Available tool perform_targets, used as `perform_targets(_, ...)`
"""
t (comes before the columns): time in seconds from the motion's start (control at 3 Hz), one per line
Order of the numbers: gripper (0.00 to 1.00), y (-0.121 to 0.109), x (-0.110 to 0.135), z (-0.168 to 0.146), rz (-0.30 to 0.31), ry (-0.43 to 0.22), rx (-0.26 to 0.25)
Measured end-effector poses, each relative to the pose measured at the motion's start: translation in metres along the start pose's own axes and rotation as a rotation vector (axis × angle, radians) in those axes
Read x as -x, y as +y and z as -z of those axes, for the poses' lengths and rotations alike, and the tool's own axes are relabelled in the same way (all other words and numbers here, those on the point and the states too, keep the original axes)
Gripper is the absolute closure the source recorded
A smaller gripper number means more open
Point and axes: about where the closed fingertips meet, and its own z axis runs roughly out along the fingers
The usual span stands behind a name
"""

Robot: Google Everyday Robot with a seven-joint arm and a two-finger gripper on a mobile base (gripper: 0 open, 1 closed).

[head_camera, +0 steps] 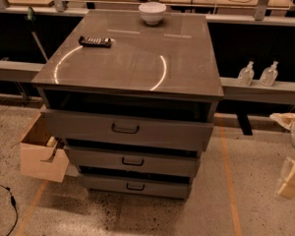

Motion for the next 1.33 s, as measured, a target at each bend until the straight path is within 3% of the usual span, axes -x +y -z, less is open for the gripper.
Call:
perform_targets(0.33, 0.00, 0.020, -0.024, -0.054, -0.025, 0.008, 0.063)
perform_targets(0.67, 0.00, 0.020, -0.024, -0.054, -0.025, 0.008, 0.063)
perform_targets(1.33, 0.00, 0.027, -0.040, -0.115, 0.007, -0.034, 0.096)
